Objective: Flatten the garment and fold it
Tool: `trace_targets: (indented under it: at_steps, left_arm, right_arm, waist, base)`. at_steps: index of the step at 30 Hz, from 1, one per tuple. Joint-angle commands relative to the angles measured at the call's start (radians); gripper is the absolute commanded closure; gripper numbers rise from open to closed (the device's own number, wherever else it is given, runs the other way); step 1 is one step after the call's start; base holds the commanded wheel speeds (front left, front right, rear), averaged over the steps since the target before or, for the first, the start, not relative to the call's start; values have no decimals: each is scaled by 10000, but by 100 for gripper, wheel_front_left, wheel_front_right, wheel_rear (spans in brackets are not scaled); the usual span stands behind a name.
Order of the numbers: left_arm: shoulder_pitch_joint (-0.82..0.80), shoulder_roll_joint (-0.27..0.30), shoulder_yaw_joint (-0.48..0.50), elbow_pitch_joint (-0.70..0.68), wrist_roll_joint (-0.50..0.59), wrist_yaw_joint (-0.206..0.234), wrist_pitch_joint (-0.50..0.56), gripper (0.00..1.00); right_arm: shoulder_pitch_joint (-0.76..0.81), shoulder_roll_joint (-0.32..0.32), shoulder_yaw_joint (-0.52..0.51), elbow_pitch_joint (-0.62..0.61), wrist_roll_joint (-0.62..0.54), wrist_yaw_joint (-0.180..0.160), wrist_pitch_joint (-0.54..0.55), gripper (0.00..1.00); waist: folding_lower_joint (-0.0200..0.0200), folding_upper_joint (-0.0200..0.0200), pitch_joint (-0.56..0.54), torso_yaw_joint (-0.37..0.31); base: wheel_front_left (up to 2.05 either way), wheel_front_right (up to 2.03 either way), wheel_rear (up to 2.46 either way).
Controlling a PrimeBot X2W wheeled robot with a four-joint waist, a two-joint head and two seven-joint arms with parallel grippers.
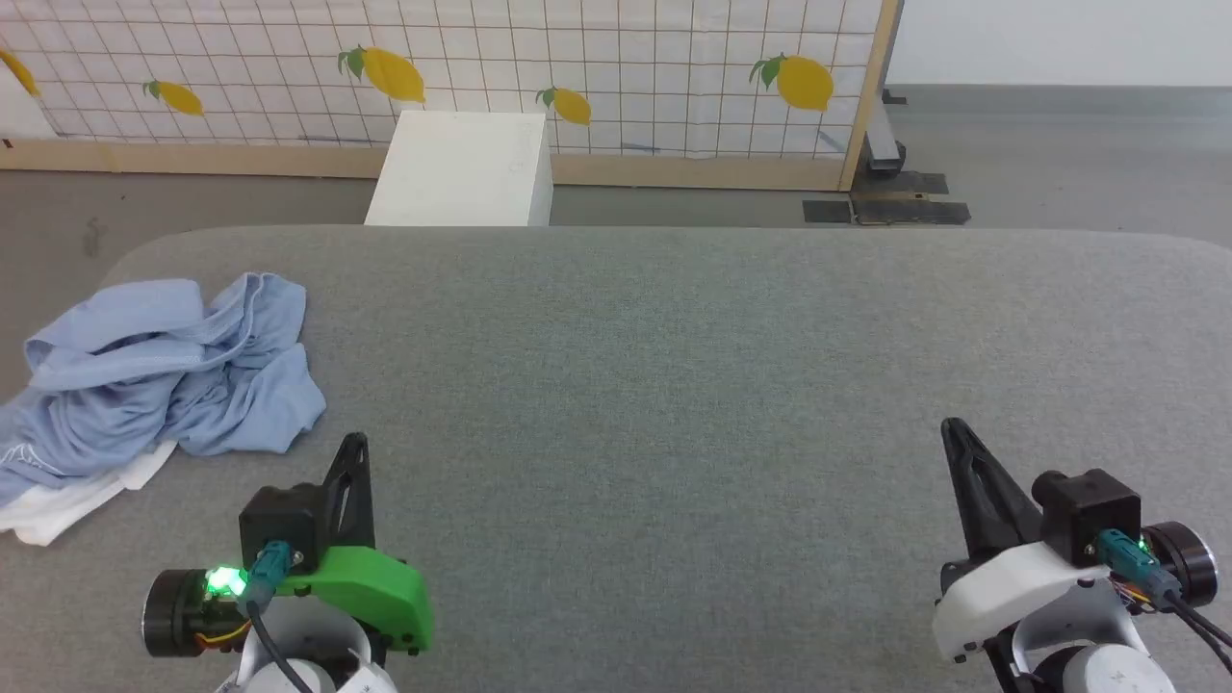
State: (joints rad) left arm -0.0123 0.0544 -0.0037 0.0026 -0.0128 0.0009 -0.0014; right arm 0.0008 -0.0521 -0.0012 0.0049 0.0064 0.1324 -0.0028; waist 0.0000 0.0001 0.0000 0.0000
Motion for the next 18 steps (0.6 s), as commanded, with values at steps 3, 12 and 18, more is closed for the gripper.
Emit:
trace_targets:
  at_steps: [3,12,18]
  left_arm:
    - [123,-42,37,-26,128,-9,14,100]
    - [123,-42,37,-26,128,-9,14,100]
    - [-4,2,-32,3,-26,1,-2,0]
  right_arm:
    - [-8,19,12,-49,-64,-17,28,100]
    - [-8,19,12,-49,-64,-17,28,100]
    - [0,0,-8,8,4,0,-3,0]
  waist:
    - [0,-1,0,0]
    - [0,-1,0,0]
    - [0,-1,0,0]
  base:
    - [0,0,0]
    - [0,0,0]
    - [0,0,0]
